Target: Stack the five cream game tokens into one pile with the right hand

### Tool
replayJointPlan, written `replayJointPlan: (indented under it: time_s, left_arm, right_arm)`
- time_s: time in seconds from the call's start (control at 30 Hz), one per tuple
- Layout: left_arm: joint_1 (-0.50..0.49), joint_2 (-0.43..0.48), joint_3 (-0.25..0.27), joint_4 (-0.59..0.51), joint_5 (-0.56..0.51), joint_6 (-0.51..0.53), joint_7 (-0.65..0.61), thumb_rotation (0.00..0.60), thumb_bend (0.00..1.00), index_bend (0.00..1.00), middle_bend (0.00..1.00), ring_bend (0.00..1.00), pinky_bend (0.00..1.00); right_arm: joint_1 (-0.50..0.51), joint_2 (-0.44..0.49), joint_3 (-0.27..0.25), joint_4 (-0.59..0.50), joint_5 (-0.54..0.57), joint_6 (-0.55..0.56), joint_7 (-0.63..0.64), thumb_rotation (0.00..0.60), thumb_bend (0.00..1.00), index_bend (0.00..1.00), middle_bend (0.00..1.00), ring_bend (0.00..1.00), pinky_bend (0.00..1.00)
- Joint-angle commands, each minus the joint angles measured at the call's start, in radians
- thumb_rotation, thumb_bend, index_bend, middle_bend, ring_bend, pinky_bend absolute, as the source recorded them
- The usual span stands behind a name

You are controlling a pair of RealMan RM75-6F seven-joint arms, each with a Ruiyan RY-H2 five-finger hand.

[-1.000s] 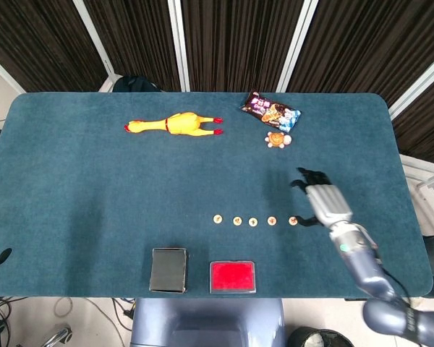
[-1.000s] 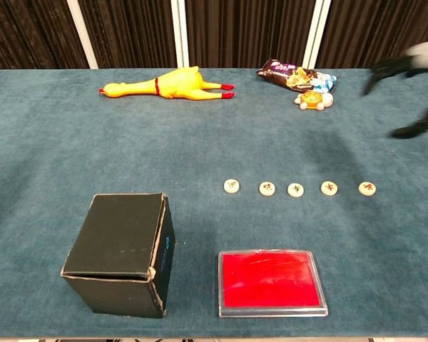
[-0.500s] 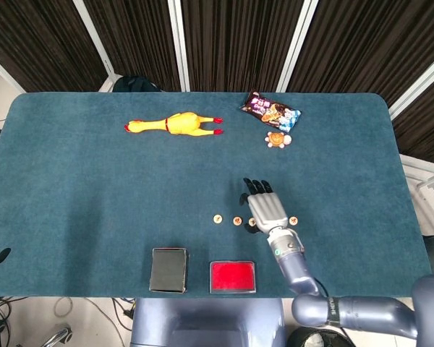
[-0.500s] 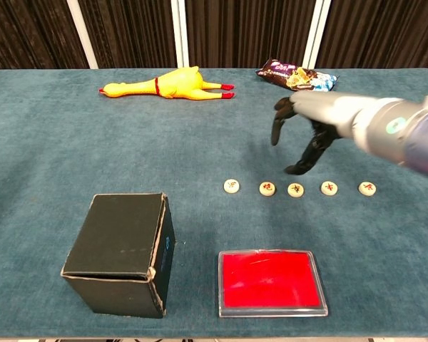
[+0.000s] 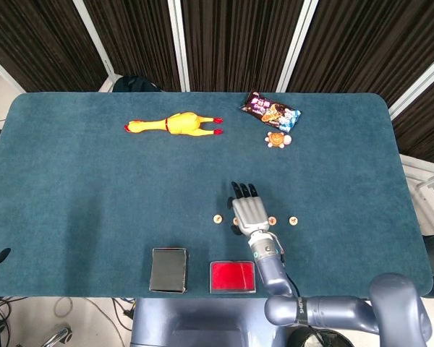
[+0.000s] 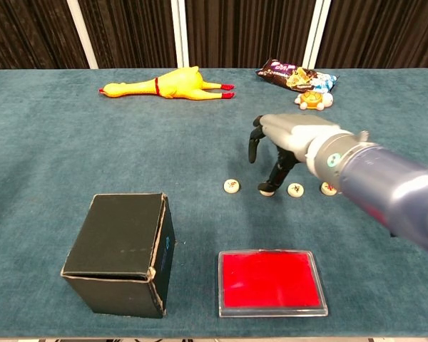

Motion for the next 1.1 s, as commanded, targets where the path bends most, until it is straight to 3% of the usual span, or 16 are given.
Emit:
replayJointPlan:
  time_s: [0.03,0.63,1.1]
  left_arm:
    - [0.0,0.0,-0.001,0.001,-0.001,-0.001,-0.001,0.6,0.12,0.12,0.0,0.0,0.03]
    - [-0.001,0.002,-0.004,-0.001,-0.006,-0.003,-0.011,0.6,0.12,0.12,0.0,0.0,0.03]
    - [-0.001,0.003,-0.006,0.001,-0.011,-0.006,-0.018,0.6,0.12,0.12,0.0,0.0,0.03]
  right_arm:
    - [0.012,-0.035,0.015,0.039,0.01,0.003,-0.007,0.6,0.29,0.44,0.0,0.0,0.0]
    - [0.048,-0.171,0.063,0.198,0.019,-0.015,-0.03,0.6,0.35,0.49,0.0,0.0,0.0]
    - [0.057,-0.218,0.089,0.239,0.007,-0.025,-0.047,0.6,0.36,0.52,0.0,0.0,0.0]
